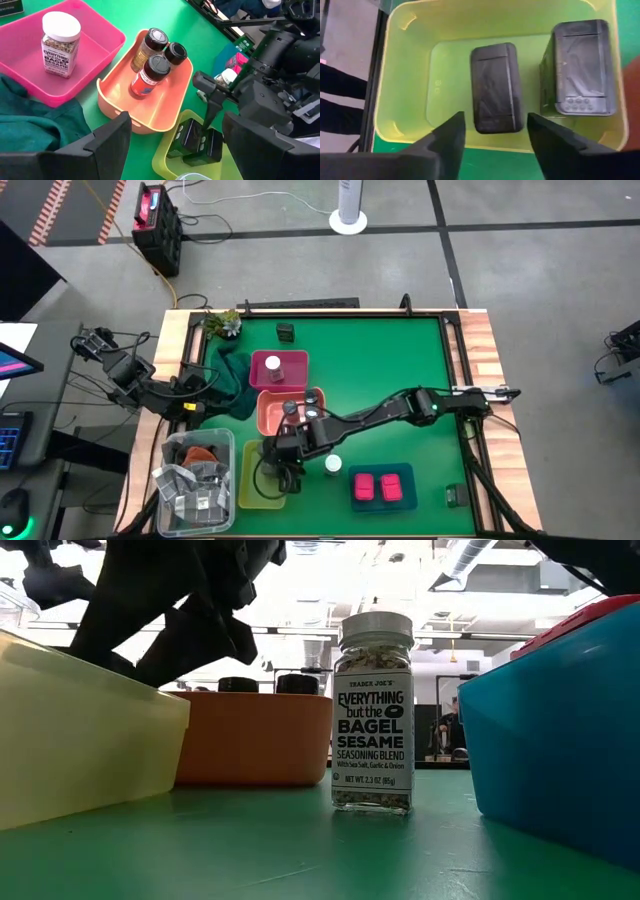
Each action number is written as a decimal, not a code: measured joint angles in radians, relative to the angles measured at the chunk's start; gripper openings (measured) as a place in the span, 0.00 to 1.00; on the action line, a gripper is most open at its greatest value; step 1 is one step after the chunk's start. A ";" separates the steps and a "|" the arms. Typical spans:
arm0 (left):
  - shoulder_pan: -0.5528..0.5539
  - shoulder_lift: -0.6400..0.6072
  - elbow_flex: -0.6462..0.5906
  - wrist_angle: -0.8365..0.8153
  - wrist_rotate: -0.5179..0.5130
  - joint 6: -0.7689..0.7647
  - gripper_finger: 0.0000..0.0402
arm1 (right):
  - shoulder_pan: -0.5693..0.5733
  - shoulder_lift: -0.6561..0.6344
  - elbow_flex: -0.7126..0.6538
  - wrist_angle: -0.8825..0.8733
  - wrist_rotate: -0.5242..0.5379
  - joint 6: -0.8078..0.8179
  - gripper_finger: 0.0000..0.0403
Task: Sort spices by type
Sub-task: Put the top green seasoning can into the yellow bin
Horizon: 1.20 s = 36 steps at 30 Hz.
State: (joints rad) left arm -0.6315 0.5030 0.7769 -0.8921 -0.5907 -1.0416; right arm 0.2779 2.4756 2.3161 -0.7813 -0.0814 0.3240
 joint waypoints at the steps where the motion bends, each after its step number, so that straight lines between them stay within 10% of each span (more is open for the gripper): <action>1: 0.000 0.000 0.000 0.000 0.000 0.000 0.73 | 0.000 0.000 0.000 0.000 0.000 0.000 0.63; 20: 0.018 0.000 0.000 -0.009 -0.007 -0.002 0.73 | -0.030 -0.138 0.037 -0.158 0.056 0.018 0.70; 36: 0.286 0.020 0.000 -0.010 0.006 0.095 0.73 | -0.353 -0.237 0.035 -0.122 0.143 -0.141 0.70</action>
State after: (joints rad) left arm -0.3458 0.5228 0.7769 -0.9016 -0.5851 -0.9466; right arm -0.0750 2.2384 2.3516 -0.9035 0.0611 0.1825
